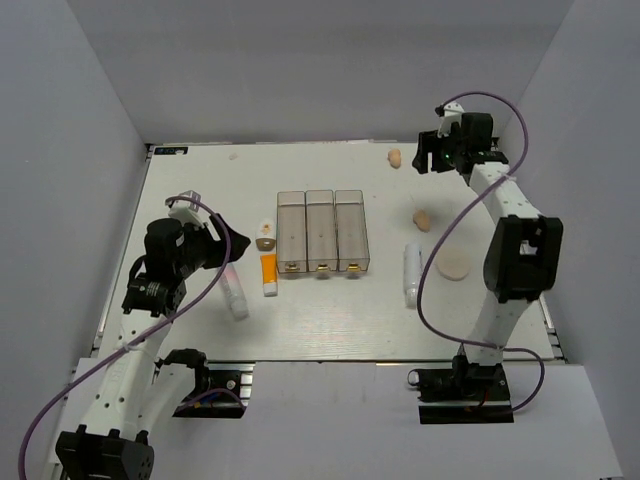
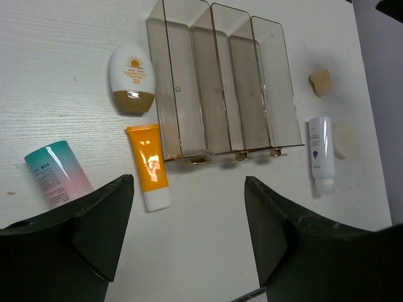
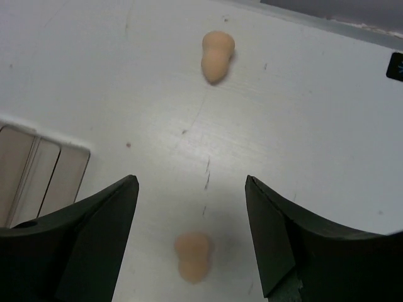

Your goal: Organize the makeup

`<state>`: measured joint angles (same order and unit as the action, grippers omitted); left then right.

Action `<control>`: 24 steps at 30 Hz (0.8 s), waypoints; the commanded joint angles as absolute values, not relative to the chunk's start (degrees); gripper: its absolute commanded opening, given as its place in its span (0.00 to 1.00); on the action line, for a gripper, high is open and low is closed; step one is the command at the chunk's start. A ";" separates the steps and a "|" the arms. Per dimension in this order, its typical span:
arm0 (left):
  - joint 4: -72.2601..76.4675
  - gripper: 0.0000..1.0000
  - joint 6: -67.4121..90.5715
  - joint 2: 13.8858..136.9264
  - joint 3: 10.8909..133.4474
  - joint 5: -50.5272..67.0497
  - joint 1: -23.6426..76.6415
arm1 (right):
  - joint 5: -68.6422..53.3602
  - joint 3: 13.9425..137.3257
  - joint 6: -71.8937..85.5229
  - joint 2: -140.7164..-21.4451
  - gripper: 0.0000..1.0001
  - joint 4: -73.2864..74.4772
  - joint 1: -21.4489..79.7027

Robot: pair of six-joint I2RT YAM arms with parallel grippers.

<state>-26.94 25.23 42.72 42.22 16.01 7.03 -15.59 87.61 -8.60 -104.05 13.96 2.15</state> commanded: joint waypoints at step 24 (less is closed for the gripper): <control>-21.01 0.82 39.73 49.83 45.09 9.14 7.55 | -7.91 128.32 2.37 -144.14 0.71 8.26 7.12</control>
